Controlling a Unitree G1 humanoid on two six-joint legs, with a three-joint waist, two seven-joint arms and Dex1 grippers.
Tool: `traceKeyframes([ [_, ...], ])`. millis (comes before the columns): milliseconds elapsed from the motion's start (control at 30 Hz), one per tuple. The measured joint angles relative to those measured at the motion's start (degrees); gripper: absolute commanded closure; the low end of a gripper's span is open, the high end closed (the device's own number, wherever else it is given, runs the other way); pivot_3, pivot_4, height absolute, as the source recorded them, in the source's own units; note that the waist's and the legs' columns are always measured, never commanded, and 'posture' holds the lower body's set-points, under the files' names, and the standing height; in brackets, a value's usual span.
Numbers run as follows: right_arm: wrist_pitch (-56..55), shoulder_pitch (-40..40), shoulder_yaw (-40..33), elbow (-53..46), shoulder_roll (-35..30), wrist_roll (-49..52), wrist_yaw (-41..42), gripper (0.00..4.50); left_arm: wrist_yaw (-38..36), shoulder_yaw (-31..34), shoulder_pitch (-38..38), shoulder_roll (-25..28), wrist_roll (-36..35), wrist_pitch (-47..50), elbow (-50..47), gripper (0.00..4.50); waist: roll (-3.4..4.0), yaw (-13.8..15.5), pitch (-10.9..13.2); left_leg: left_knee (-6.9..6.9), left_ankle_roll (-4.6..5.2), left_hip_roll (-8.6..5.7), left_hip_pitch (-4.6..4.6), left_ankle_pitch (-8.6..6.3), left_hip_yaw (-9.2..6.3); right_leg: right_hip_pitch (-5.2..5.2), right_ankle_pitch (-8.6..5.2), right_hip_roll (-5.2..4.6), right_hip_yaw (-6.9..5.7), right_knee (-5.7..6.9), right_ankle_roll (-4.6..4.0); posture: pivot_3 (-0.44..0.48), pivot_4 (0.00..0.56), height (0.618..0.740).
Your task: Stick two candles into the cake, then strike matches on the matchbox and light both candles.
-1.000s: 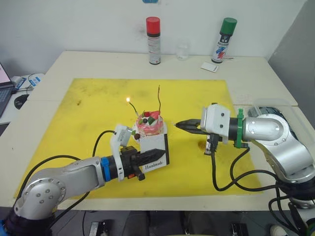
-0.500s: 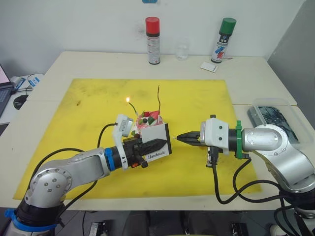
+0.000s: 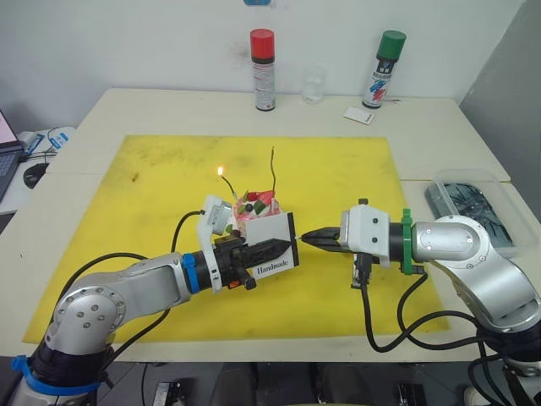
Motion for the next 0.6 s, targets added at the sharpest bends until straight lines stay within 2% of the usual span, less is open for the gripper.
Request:
traceKeyframes([
  [433,0.0,0.0,0.6,0.1,0.9,-1.1,-0.7,4.47,1.0,-0.2,-0.1,0.0,-1.2,0.0,0.0,4.5,-0.01,0.0,0.0,0.01,0.0,0.01,0.0,0.0,0.01,0.0,-0.01,0.0,0.01,0.0,0.01,0.0,0.15,0.74],
  [500,0.5,0.0,1.2,1.2,4.2,-2.1,-2.9,4.47,2.6,0.0,0.8,0.1,-2.4,-0.7,-0.3,4.5,-0.02,-0.2,0.0,0.01,0.0,0.04,0.01,0.0,-0.03,-0.03,0.0,0.01,0.03,0.02,0.01,0.0,0.15,0.74],
  [600,0.4,-5.0,0.1,7.9,15.2,-5.4,-13.9,4.47,3.9,-2.8,9.9,1.7,-7.9,-0.7,-9.5,4.5,-0.01,-1.4,0.0,-0.03,-0.02,0.06,-0.02,0.0,-0.06,-0.17,0.06,-0.03,0.24,0.05,-0.02,0.0,0.15,0.74],
])
